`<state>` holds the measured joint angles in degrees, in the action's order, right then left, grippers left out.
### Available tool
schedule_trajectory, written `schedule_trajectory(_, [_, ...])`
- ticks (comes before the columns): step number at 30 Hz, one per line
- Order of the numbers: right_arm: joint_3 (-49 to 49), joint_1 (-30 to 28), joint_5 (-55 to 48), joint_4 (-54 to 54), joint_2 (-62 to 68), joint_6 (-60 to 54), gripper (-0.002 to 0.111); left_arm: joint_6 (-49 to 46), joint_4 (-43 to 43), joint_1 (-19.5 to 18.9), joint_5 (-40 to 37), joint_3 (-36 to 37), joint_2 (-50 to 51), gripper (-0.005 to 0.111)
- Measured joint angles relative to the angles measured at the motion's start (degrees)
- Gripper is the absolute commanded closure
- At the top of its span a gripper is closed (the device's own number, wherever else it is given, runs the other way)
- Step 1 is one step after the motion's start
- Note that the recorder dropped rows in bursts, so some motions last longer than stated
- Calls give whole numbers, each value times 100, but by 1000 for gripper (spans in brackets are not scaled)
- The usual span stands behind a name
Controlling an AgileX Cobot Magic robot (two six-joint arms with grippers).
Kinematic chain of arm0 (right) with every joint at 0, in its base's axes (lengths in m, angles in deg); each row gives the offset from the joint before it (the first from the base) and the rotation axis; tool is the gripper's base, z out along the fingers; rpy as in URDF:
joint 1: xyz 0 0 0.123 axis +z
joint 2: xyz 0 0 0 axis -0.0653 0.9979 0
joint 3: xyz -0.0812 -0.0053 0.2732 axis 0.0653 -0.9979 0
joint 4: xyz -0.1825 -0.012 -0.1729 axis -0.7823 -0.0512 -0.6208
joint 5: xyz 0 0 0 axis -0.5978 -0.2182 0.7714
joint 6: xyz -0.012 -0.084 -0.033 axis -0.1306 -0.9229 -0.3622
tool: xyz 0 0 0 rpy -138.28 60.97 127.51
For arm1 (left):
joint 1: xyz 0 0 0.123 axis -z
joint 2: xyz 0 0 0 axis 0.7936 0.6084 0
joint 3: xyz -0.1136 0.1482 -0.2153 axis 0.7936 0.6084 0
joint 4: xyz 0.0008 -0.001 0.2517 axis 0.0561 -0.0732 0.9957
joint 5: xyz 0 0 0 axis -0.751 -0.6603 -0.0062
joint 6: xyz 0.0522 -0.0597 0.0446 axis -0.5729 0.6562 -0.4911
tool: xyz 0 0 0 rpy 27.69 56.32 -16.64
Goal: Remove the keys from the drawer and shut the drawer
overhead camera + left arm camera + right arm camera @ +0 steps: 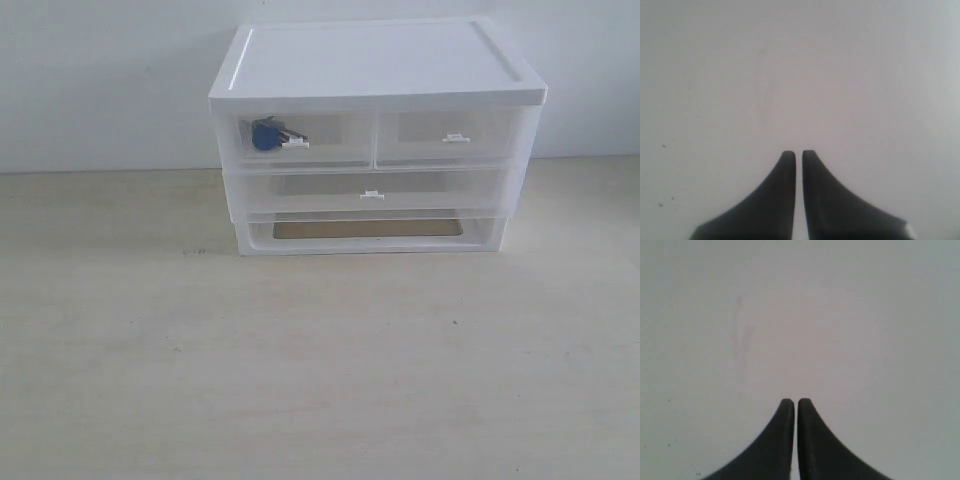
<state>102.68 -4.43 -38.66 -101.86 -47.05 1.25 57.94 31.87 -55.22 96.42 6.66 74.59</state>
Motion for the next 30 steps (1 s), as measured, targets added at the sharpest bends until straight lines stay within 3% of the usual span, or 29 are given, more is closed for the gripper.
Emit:
schedule_trajectory(7, [163,0,236,-1009,1924,678,107,34,494,0,960,-75,1946,102])
schedule_trajectory(10, [163,0,711,-1397,2882,747,107,-16,1007,0,1917,-84,3105,102])
schedule_trajectory(14, [268,342,1219,-1704,4467,515,107,-945,1241,0,2737,-107,4864,102])
schedule_trajectory(17, [480,555,1263,-1743,5152,276,107,-1154,1597,21,2766,-355,5616,102])
schedule_trajectory(25, [1244,589,1216,-1758,6509,125,107,-1578,1791,982,2781,-1193,7014,102])
schedule_trajectory(30, [1631,589,1216,-1758,7092,12,107,-1969,1555,1364,2095,-1783,7571,102])
